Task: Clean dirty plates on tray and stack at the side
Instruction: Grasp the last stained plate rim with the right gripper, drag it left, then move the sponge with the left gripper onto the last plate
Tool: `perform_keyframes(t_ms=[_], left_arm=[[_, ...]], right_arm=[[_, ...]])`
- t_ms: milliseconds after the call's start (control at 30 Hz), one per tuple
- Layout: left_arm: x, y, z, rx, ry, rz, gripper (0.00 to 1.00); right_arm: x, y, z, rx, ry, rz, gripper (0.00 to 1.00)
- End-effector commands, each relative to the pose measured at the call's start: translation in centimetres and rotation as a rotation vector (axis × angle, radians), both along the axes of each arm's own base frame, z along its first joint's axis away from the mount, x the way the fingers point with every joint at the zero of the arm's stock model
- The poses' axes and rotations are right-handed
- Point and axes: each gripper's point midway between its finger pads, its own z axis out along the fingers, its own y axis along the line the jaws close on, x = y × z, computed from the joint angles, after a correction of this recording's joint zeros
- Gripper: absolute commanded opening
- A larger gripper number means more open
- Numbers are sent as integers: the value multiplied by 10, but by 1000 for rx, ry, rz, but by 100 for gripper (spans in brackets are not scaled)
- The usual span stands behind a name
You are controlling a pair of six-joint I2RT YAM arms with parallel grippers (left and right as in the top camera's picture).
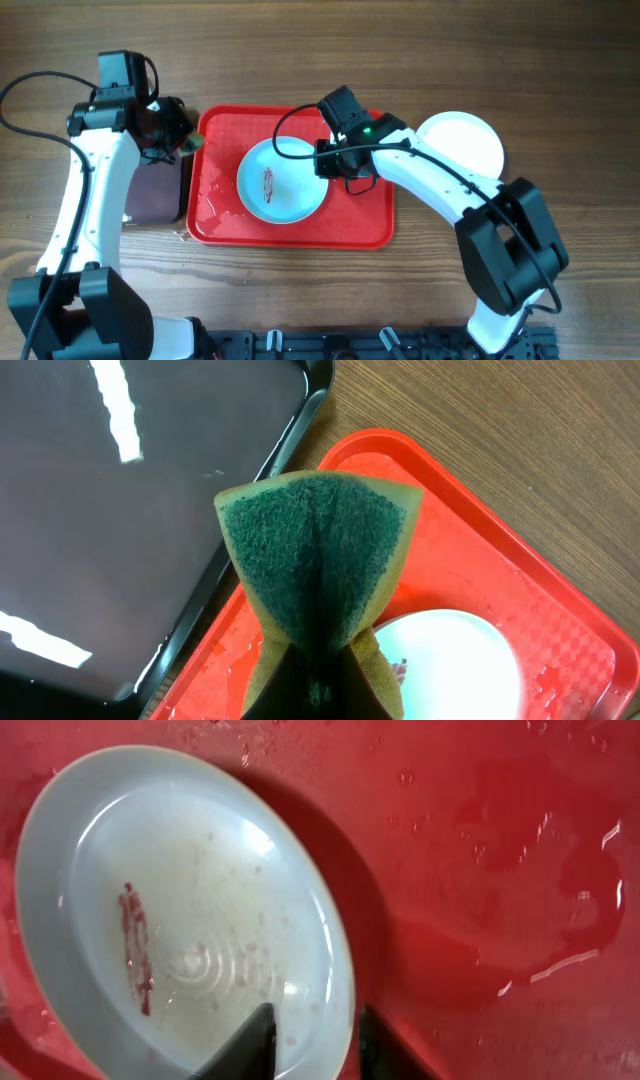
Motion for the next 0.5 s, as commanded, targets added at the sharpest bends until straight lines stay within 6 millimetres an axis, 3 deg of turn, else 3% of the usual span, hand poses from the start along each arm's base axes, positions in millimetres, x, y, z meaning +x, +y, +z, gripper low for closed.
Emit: perform_keyframes(t_ms=[0,167,267,367,433,467], left_arm=[[1,-1,-3,1,4,-23,4],[1,-1,-3,1,4,-23,4],[1,-1,-3,1,4,-23,4],[0,-1,-3,1,4,-23,4],[0,-1,-4,0,7,-23,4],[-1,-1,-5,0,11,-23,4]], right_arm=[[7,5,-9,16,11,-28,35],[-4,17,-34,64,116,-25,36],[-6,17,-37,68,131,-22,33],[-8,17,-38,68,141,-25,20],[-7,19,-37,73,139,-36,5],[-5,20,-37,75,132,-41,4]])
